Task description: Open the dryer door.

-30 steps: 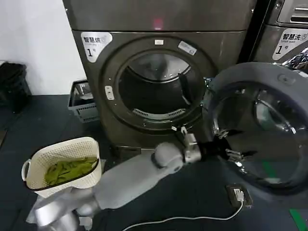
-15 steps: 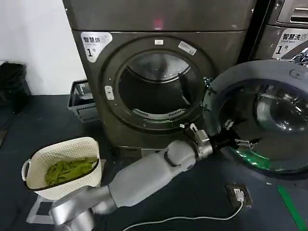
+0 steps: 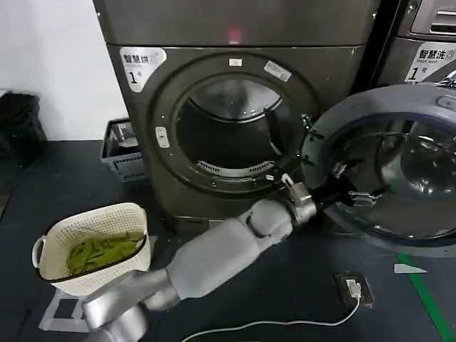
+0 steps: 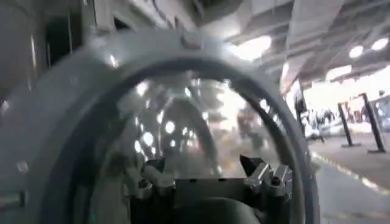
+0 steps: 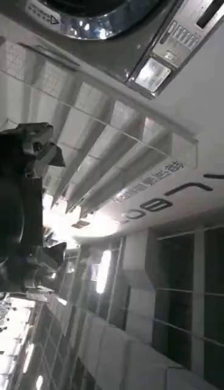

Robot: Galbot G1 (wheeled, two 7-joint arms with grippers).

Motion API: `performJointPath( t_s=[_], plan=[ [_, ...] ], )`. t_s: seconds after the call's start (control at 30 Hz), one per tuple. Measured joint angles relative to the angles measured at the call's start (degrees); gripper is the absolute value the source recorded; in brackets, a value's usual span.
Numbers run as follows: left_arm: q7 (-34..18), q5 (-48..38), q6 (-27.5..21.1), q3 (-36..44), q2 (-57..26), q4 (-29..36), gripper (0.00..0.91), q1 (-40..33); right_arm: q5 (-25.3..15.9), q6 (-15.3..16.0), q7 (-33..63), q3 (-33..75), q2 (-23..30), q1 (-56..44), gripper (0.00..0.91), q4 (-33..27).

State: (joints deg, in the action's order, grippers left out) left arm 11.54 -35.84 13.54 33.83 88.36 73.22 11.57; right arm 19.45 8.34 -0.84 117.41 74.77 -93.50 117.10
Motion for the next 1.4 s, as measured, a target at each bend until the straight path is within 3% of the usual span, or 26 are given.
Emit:
performJointPath(
  t_s=[0.2,0.4,0.53,0.8,0.93,1.2,1.4],
  plan=[
    [0.1,-0.4,12.3,1.5,-7.0,4.0,0.907,-0.4,0.0,0.0,0.0,0.2,-0.8,0.6,0.907,-0.1],
    [0.2,-2.4,16.3,1.3,-17.0,9.2,0.907,-0.1,-0.2,0.0,0.0,1.0,-1.6,0.9,0.907,0.3],
    [-0.1,-3.3,14.5,1.5,-24.6,14.7,0.907,-0.8,-0.6,-0.3,0.6,2.2,-1.8,1.0,0.907,0.8],
    [0.7,-8.4,6.0,2.4,-43.2,25.9,0.907,-3.2,-1.6,-0.2,2.6,6.5,-2.8,1.3,0.907,0.3],
    [4.8,-9.2,2.7,3.9,-53.3,29.3,0.907,-4.7,-2.0,0.3,3.4,9.1,-3.7,1.7,0.907,-0.5],
    [11.2,-2.0,0.2,7.2,-71.3,30.3,0.907,-5.3,-2.1,0.9,3.5,11.4,-5.0,3.1,0.907,-0.5],
    [16.2,6.0,-4.2,-1.9,-82.4,28.4,0.907,4.9,-2.2,0.9,3.5,10.4,-5.5,4.6,0.907,-0.7]
  ],
)
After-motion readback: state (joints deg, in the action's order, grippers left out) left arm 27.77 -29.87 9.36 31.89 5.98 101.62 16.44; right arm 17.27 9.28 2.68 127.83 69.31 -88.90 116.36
